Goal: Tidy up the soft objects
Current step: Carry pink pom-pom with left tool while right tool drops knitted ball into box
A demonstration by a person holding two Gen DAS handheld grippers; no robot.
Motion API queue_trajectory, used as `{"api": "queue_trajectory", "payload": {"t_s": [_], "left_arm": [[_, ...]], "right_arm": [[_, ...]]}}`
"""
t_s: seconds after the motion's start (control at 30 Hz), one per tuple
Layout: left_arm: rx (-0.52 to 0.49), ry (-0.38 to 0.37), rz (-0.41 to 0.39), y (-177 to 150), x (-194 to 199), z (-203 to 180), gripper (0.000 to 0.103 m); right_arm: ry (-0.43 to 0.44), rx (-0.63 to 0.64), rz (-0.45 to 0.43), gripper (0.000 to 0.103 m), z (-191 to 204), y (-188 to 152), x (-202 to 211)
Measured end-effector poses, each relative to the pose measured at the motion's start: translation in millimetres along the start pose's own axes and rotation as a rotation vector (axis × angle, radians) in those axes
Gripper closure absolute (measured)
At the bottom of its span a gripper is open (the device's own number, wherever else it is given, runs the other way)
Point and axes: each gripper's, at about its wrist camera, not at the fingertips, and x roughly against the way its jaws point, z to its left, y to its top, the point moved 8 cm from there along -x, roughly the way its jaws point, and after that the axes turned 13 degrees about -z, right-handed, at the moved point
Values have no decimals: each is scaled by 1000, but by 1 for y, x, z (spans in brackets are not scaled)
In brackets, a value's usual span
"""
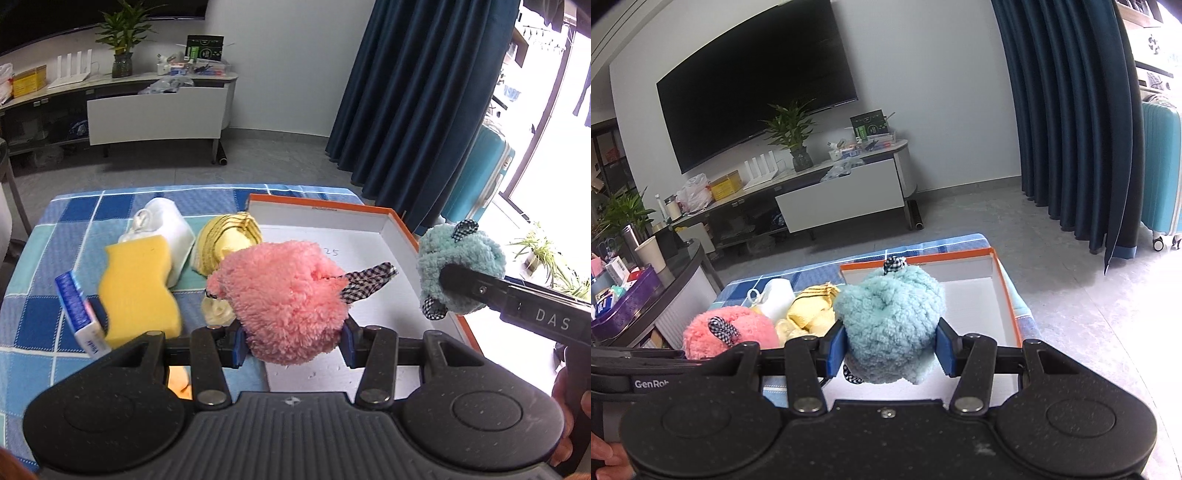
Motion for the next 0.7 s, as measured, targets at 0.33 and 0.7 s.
{"api": "queue_trajectory", "payload": {"t_s": [0.33,0.7], "left_arm": [[-43,-14,11,8,-24,-24,56],[-70,-25,11,14,-34,-34,56]], "right_arm": [[-23,-4,-7,43,-21,8,-8],[-31,-14,-11,43,-30,12,-12]]}}
